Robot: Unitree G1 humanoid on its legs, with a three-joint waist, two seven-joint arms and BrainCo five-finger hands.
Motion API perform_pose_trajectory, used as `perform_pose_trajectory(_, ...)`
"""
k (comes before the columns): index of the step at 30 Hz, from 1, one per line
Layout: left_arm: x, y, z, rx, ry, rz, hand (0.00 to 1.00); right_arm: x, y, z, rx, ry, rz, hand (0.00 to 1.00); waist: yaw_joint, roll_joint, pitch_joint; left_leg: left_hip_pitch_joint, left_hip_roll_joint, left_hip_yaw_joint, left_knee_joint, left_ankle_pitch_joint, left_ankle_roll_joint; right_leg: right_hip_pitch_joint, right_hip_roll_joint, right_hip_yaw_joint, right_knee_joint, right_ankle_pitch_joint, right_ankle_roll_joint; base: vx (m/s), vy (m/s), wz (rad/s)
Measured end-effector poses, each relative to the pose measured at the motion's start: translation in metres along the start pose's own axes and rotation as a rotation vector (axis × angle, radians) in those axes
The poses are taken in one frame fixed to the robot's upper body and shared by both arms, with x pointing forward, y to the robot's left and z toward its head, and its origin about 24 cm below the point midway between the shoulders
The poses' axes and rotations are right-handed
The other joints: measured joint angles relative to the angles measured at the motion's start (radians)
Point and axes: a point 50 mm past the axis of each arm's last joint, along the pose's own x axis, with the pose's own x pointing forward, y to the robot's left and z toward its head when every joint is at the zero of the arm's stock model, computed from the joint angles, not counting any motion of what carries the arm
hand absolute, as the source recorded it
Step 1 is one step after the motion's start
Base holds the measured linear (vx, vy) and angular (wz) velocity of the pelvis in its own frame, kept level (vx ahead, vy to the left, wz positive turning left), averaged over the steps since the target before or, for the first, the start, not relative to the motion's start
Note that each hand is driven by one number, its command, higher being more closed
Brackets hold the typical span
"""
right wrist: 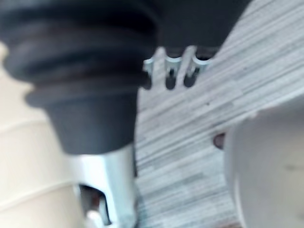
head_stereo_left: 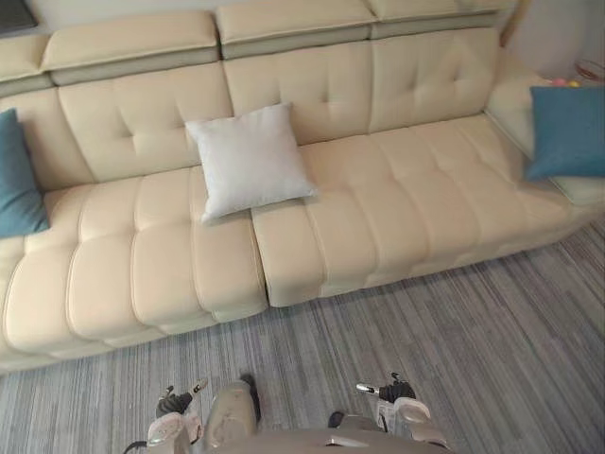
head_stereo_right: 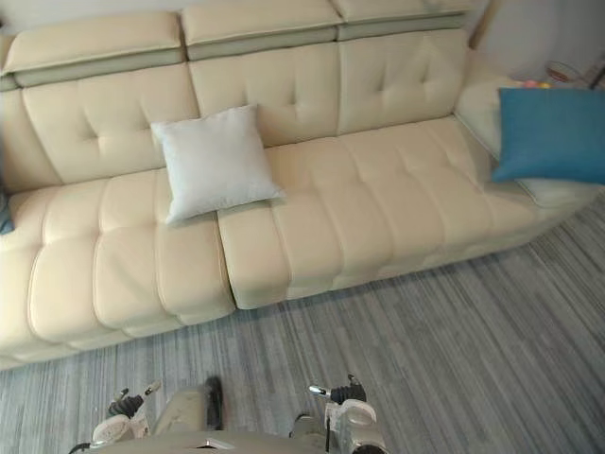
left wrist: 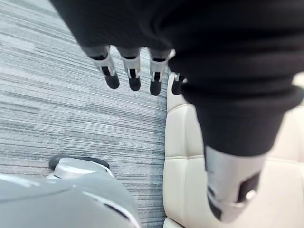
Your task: Pick up cushions and gather them together orderly.
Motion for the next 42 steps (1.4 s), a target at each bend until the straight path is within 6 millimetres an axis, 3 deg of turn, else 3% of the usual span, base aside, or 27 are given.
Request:
perform_pose_trajectory(5,0.002,0.003,0.004,0.007,-0.009,0.01,0.0,-0.004,0.002,-0.006,0.044,0.009,-0.003,0.0,-0.025,-0.028,-0.02,0.04,0.005,0.147,-0.035,-0.025,0.024,-0.041,-0.009,0.115,-0.054,0.079,0.007,-0.06,0.126,-0.78)
perform_pose_trajectory(10,0.002,-0.009,0.008,0.003,-0.007,-0.02,0.0,-0.002,0.002,-0.003,0.09,0.014,-0.008,0.0,-0.02,-0.024,-0.022,0.082,0.062,0.311,-0.066,-0.034,0.024,-0.111,0.037,0.115,-0.114,0.212,-0.009,-0.02,0.044,-1.29)
perform_pose_trajectory(11,0.002,-0.01,0.008,0.005,-0.006,-0.024,0.0,-0.002,0.002,-0.002,0.091,0.012,-0.008,0.0,-0.024,-0.023,-0.021,0.085,0.075,0.341,-0.068,-0.023,0.035,-0.124,0.038,0.078,-0.117,0.223,-0.022,0.0,-0.042,-1.46)
perform_pose_trajectory(13,0.001,-0.016,0.008,0.014,-0.004,-0.046,0.0,-0.001,-0.003,-0.002,0.099,0.013,-0.023,0.0,-0.033,-0.009,-0.015,0.127,0.115,0.463,-0.073,-0.01,0.039,-0.145,-0.019,-0.202,-0.093,0.202,-0.087,0.02,-0.076,-1.32)
perform_pose_trajectory(14,0.001,-0.017,0.008,0.02,-0.004,-0.05,0.0,-0.001,-0.005,-0.002,0.102,0.017,-0.031,0.0,-0.033,-0.004,-0.011,0.145,0.12,0.483,-0.079,-0.009,0.036,-0.141,-0.042,-0.273,-0.079,0.192,-0.101,0.08,-0.077,-1.16)
perform_pose_trajectory(15,0.001,-0.017,0.006,0.03,0.001,-0.052,0.0,0.0,-0.01,-0.005,0.103,0.03,-0.044,0.0,-0.031,0.002,-0.01,0.191,0.127,0.529,-0.092,-0.004,0.025,-0.119,-0.091,-0.428,-0.053,0.184,-0.115,0.1,-0.081,-1.04)
perform_pose_trajectory(17,0.001,-0.015,0.006,0.042,0.006,-0.048,0.0,0.0,-0.014,-0.009,0.098,0.045,-0.054,0.0,-0.037,0.002,-0.013,0.225,0.127,0.532,-0.112,0.005,-0.003,-0.107,-0.082,-0.449,-0.045,0.185,-0.109,0.07,-0.11,-0.76)
perform_pose_trajectory(20,-0.001,-0.022,-0.003,0.07,0.034,-0.078,0.0,0.003,-0.027,-0.01,0.109,0.063,-0.089,0.0,-0.039,0.033,-0.02,0.239,0.113,0.474,-0.172,-0.001,-0.031,-0.14,-0.038,-0.377,-0.039,0.151,-0.111,0.03,-0.162,-0.61)
perform_pose_trajectory(23,-0.002,-0.024,-0.007,0.083,0.049,-0.095,0.0,0.004,-0.035,-0.008,0.128,0.061,-0.113,0.0,-0.039,0.065,-0.009,0.253,0.176,0.463,-0.109,-0.014,-0.067,-0.128,0.026,-0.351,-0.032,0.12,-0.129,0.08,-0.151,-0.51)
perform_pose_trajectory(24,-0.002,-0.026,-0.003,0.073,0.034,-0.099,0.0,0.004,-0.035,-0.009,0.129,0.063,-0.117,0.0,-0.031,0.063,0.001,0.232,0.225,0.419,0.037,-0.003,-0.047,-0.109,0.043,-0.327,-0.011,0.098,-0.141,0.1,-0.141,-0.67)
perform_pose_trajectory(25,-0.002,-0.026,0.0,0.071,0.023,-0.101,0.0,0.004,-0.035,-0.011,0.128,0.068,-0.12,0.0,-0.025,0.062,0.003,0.204,0.249,0.358,0.166,0.032,0.004,-0.086,0.053,-0.296,0.003,0.079,-0.145,0.14,-0.168,-0.71)
perform_pose_trajectory(26,-0.002,-0.027,0.0,0.069,0.019,-0.102,0.0,0.003,-0.036,-0.011,0.13,0.067,-0.121,0.0,-0.024,0.066,0.006,0.189,0.256,0.322,0.226,0.056,0.029,-0.073,0.057,-0.283,0.006,0.073,-0.149,0.15,-0.102,-0.85)
perform_pose_trajectory(27,-0.003,-0.029,0.0,0.063,0.013,-0.107,0.0,0.004,-0.034,-0.008,0.129,0.056,-0.118,0.0,-0.023,0.064,0.014,0.129,0.239,0.226,0.335,0.003,-0.001,-0.054,0.063,-0.231,0.007,0.06,-0.157,0.17,-0.002,-0.91)
perform_pose_trajectory(30,-0.004,-0.035,0.006,0.049,-0.016,-0.123,0.0,0.005,-0.029,-0.004,0.128,0.057,-0.112,0.0,0.0,0.066,0.013,0.025,0.144,0.147,0.318,-0.074,0.005,-0.051,0.072,-0.134,0.003,0.055,-0.158,0.18,0.06,-0.89)
perform_pose_trajectory(34,-0.006,-0.04,0.009,0.031,-0.04,-0.134,0.0,0.004,-0.028,-0.003,0.127,0.05,-0.116,0.0,0.017,0.067,0.017,-0.037,0.057,0.091,0.071,-0.059,-0.003,-0.02,0.073,-0.051,0.001,0.027,-0.134,0.2,0.16,-0.77)
perform_pose_trajectory(35,-0.007,-0.042,0.01,0.026,-0.046,-0.138,0.0,0.003,-0.028,-0.004,0.128,0.05,-0.118,0.0,0.031,0.068,0.016,-0.043,0.038,0.067,-0.056,-0.035,-0.01,-0.022,0.078,-0.013,0.001,0.015,-0.115,0.23,0.257,-1.02)
perform_pose_trajectory(37,-0.007,-0.041,0.009,0.017,-0.045,-0.136,0.0,0.002,-0.024,-0.006,0.13,0.057,-0.111,0.0,0.043,0.069,0.006,-0.037,0.029,0.047,-0.075,0.021,0.012,-0.02,0.089,0.044,0.001,0.002,-0.094,0.28,0.33,-1.07)
perform_pose_trajectory(39,-0.006,-0.035,0.007,0.018,-0.041,-0.12,0.0,0.0,-0.02,-0.014,0.133,0.075,-0.106,0.0,0.045,0.036,-0.026,-0.029,-0.01,0.057,-0.047,0.006,0.047,-0.021,0.062,0.096,0.02,-0.022,-0.053,0.35,0.357,-0.94)
perform_pose_trajectory(40,-0.005,-0.032,0.008,0.026,-0.044,-0.112,0.0,-0.001,-0.018,-0.015,0.136,0.079,-0.1,0.0,0.05,0.026,-0.03,-0.016,-0.021,0.091,-0.043,-0.001,0.059,-0.043,0.033,0.097,0.089,-0.04,-0.027,0.38,0.315,-0.65)
perform_pose_trajectory(41,-0.004,-0.028,0.009,0.049,-0.047,-0.104,0.0,-0.003,-0.016,-0.022,0.137,0.097,-0.097,0.0,0.048,-0.016,-0.046,0.017,-0.053,0.116,-0.043,-0.034,0.079,-0.071,-0.003,0.096,0.225,-0.065,0.016,0.37,0.292,-0.47)
perform_pose_trajectory(42,-0.003,-0.026,0.009,0.062,-0.044,-0.102,0.0,-0.005,-0.015,-0.025,0.137,0.106,-0.097,0.0,0.044,-0.015,-0.045,0.04,-0.065,0.127,-0.043,-0.053,0.081,-0.098,-0.014,0.094,0.328,-0.063,0.031,0.48,0.246,-0.36)
